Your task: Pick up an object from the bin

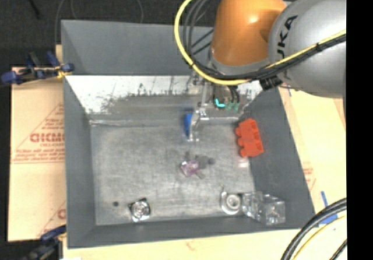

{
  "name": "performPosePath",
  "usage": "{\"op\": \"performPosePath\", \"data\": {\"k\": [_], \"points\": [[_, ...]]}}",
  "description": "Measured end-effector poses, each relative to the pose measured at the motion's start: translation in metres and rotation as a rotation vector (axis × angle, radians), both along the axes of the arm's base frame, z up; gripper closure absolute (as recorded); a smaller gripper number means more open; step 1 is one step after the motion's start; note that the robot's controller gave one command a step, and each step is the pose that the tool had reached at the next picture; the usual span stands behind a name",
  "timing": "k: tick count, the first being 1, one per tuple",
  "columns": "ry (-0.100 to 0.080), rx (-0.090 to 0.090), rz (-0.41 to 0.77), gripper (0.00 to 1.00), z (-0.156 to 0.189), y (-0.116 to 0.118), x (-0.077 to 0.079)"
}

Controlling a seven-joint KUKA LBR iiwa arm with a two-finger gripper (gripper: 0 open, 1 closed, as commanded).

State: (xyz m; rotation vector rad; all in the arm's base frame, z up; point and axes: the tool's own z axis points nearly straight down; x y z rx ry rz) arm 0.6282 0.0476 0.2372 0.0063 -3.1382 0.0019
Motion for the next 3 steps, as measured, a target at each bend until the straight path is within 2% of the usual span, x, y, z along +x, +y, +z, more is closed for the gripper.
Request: {"op": "performPosePath", "data": {"k": [1, 2, 3], "points": [[0.003, -0.001, 0.140, 0.00, -0.156, -0.004, -0.059], [-0.018, 0.006, 0.054, 0.00, -0.160, -0.043, -0.090], [-0.024, 0.005, 0.053, 1.00, -0.159, -0.043, -0.088]]}}
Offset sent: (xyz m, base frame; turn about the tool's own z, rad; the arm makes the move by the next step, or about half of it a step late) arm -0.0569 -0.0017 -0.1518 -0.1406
